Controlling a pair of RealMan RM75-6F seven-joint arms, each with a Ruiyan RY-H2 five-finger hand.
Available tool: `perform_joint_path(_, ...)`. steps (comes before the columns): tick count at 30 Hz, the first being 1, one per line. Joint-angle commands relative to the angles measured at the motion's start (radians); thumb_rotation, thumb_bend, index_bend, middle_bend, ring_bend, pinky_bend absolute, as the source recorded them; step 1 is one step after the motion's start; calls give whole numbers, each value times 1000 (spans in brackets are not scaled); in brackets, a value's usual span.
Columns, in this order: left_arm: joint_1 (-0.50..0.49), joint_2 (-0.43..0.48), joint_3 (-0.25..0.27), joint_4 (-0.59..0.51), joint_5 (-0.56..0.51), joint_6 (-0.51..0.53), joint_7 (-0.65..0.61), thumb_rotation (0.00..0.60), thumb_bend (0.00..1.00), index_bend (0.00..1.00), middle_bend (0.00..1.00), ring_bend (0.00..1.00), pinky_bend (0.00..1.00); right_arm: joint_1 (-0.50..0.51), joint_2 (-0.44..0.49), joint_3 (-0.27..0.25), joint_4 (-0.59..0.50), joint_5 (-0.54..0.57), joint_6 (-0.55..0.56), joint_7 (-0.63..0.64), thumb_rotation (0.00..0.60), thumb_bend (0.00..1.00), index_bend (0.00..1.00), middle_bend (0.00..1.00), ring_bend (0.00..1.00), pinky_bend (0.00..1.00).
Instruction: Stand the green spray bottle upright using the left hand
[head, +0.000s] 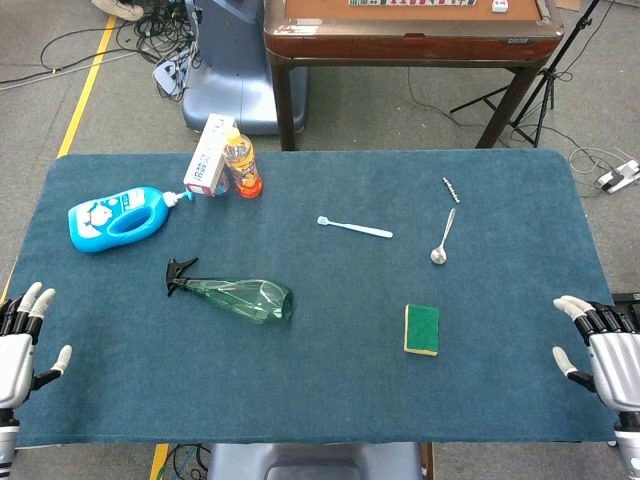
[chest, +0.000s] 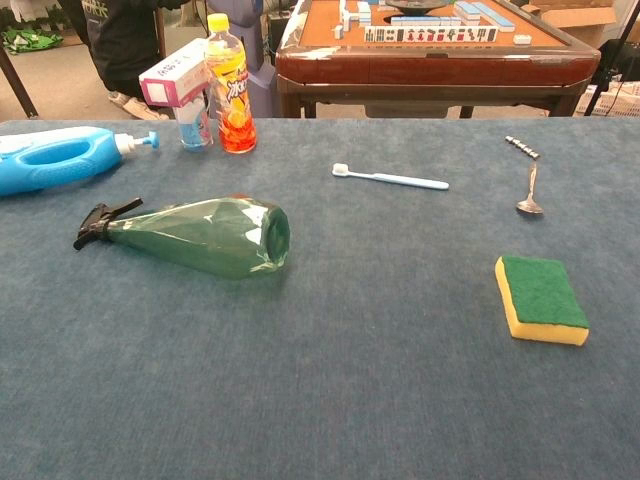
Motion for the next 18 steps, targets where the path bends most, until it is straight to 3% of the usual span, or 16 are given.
perform_joint_path(1, 0, 0, 1, 0, 1, -1, 0, 600, 374, 0, 0, 0, 0, -1, 0, 0, 0, -1, 1, 0, 600, 300, 234, 241, 193, 234)
perform_joint_path(18, -8, 3, -2, 20, 1, -16, -38, 600, 374, 0, 0, 0, 0, -6, 4, -1, -8, -5, 9, -5, 600, 300, 234, 241, 193, 234)
